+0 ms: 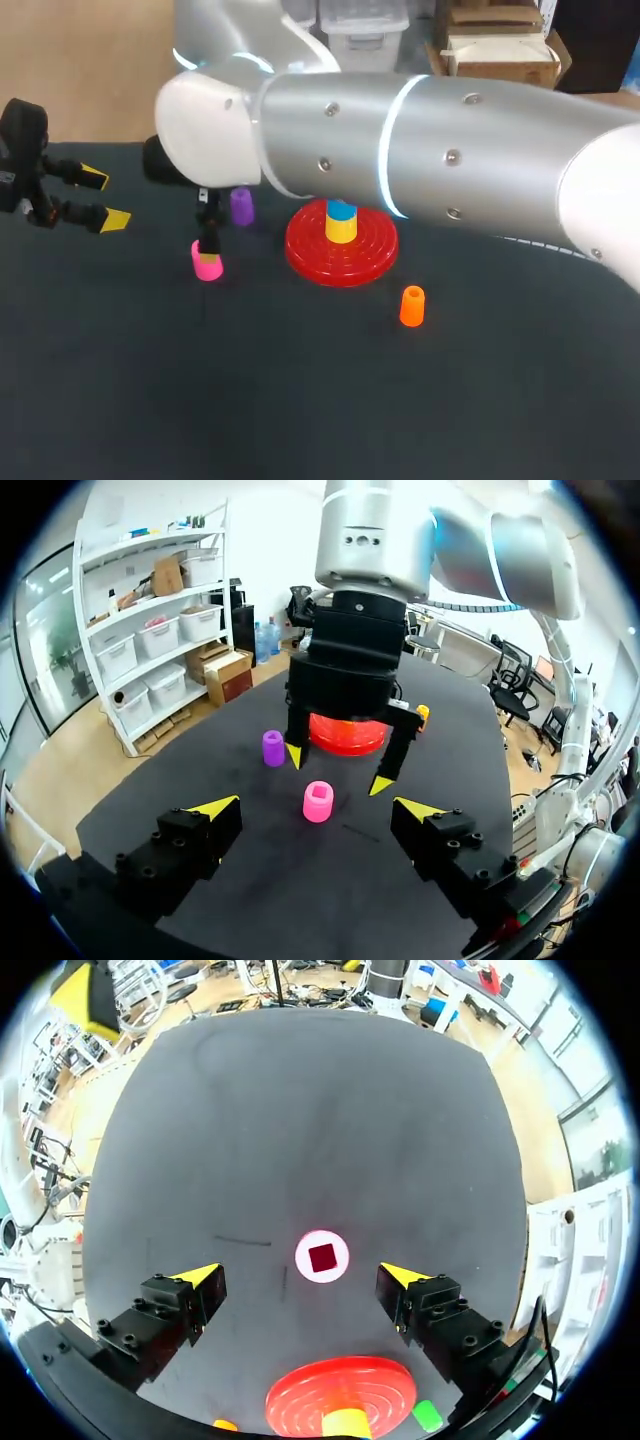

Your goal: Pick up and stack the cylinders on the red base in this order: pink,purple,orange,green

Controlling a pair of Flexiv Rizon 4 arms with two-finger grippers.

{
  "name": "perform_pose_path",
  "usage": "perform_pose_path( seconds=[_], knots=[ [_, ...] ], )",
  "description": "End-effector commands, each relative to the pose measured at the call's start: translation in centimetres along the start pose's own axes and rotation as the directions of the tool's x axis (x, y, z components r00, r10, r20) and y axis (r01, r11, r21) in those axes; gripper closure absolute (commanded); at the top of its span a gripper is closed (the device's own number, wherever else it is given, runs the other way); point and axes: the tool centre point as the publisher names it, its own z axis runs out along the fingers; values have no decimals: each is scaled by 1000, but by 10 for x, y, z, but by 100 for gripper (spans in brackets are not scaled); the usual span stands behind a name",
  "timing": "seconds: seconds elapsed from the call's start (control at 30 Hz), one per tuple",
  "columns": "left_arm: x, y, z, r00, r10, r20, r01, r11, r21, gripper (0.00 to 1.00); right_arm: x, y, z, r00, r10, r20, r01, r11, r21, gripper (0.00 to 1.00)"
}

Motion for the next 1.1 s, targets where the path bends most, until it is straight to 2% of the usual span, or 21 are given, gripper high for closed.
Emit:
perform_pose_path(
  seconds=[0.03, 0.27, 0.63, 1.0, 1.1],
  knots=[
    [2, 1, 1, 1000, 2, 4, -2, 1000, 0, 0, 3, 13, 2, 1000, -12, 4, 12, 995, 99, 0],
    [2, 1, 1, 1000, 2, 4, -2, 1000, 0, 0, 2, 17, 12, 999, -36, -34, 40, 991, 126, 0],
    [2, 1, 1, 1000, 2, 4, -2, 1000, 0, 0, -1, 12, 23, 995, -58, -86, 66, 994, 88, 0],
    [2, 1, 1, 1000, 2, 4, -2, 1000, 0, 0, -5, 0, 28, 992, -78, -102, 86, 993, 78, 0],
    [2, 1, 1, 1000, 2, 4, -2, 1000, 0, 0, -6, -3, 27, 991, -77, -107, 85, 993, 80, 7]
  ],
)
